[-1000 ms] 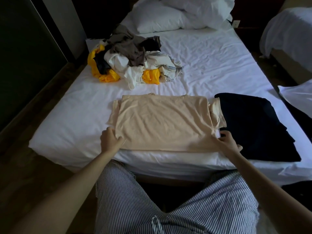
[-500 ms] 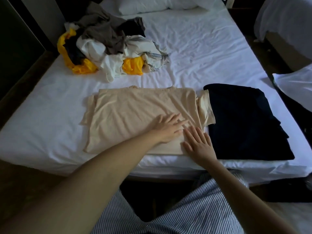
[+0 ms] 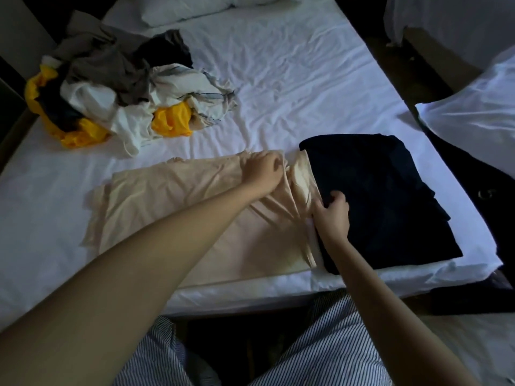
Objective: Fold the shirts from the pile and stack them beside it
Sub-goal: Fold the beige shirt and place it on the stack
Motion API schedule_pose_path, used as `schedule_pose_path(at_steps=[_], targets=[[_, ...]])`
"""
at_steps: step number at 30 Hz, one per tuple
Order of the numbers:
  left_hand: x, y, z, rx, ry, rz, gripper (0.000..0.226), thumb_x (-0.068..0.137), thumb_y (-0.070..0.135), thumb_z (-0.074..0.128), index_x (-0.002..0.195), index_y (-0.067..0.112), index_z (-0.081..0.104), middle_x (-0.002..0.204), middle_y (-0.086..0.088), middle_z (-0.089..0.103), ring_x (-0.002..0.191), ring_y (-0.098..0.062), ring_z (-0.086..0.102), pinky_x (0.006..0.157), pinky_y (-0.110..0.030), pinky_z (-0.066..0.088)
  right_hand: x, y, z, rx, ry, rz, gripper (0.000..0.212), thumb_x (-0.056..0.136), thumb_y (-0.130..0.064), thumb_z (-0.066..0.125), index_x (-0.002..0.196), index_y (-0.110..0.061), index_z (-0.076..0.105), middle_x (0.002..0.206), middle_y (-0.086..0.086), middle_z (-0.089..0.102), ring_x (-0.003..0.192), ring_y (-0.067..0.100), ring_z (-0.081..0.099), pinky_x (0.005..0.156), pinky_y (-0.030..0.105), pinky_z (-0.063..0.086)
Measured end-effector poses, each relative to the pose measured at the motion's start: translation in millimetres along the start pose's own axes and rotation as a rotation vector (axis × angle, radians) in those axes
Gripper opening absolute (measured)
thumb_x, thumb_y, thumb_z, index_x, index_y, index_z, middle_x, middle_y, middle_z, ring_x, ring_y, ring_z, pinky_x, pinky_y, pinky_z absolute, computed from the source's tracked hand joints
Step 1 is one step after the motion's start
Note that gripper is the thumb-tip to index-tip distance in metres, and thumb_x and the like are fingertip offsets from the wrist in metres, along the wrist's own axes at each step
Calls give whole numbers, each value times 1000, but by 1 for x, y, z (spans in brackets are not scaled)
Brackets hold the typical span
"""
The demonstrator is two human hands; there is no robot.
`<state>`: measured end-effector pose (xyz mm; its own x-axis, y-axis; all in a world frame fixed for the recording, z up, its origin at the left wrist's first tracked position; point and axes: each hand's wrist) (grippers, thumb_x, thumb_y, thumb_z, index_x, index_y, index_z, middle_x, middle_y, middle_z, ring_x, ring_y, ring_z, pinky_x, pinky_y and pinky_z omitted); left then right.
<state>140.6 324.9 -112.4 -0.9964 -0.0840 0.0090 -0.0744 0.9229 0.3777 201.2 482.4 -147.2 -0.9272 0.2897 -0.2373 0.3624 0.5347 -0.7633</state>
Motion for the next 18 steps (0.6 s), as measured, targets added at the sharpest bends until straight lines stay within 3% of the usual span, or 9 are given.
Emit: schedule_pose_path(at_steps=[2,4,7,9,11,15,18], targets=[[14,29,0,-33,-91,56,30,93,22,46,120,15,57,119,-6,61,117,-28,49,94,-34,32,8,2,-4,-14,-67,90,46,91,-42,53,121,-6,50,117,11,55,93,26,57,65,29,41],[29,45,4,-8,-232,65,37,95,18,40,130,10,47,124,-11,58,120,-31,45,91,-35,37,9,7,-6,-40,-97,25,32,88,-35,58,107,-10,56,97,4,60,79,19,54,53,26,34],[45,52,11,-6,-357,-25,27,95,18,37,116,6,50,112,-13,59,99,-28,55,79,-35,44,9,12,-8,8,-122,-3,17,87,-27,60,90,-11,60,75,-2,56,72,17,53,51,25,35],[50,56,12,-65,-370,-44,22,96,22,38,85,9,53,83,-6,55,73,-21,50,65,-29,41,8,13,-10,51,-126,-5,15,88,-25,58,84,-10,59,71,-3,55,68,16,53,52,26,37],[52,62,9,-164,-377,-39,32,93,17,47,62,15,40,64,0,38,58,-15,37,51,-24,33,2,19,-12,89,-109,-13,16,88,-22,57,78,-9,54,67,-2,52,62,15,49,51,26,35],[51,83,-6,-179,-545,185,24,84,4,58,67,19,52,65,6,46,59,-7,41,50,-14,34,-8,31,-22,135,-90,-48,22,86,-19,58,70,-8,47,62,1,47,55,13,42,51,26,33],[52,103,-11,-109,-553,344,16,82,4,56,76,19,58,67,9,51,62,-3,46,53,-11,35,-13,34,-26,165,-85,-50,25,86,-18,58,66,-10,45,60,1,45,53,12,39,50,27,32]])
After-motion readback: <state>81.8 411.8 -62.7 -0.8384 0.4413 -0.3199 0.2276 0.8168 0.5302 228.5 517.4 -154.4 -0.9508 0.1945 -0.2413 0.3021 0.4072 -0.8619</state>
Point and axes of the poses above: each hand's wrist, its own x-axis towards the middle knuckle, its own z-axis out of the palm, y = z × x
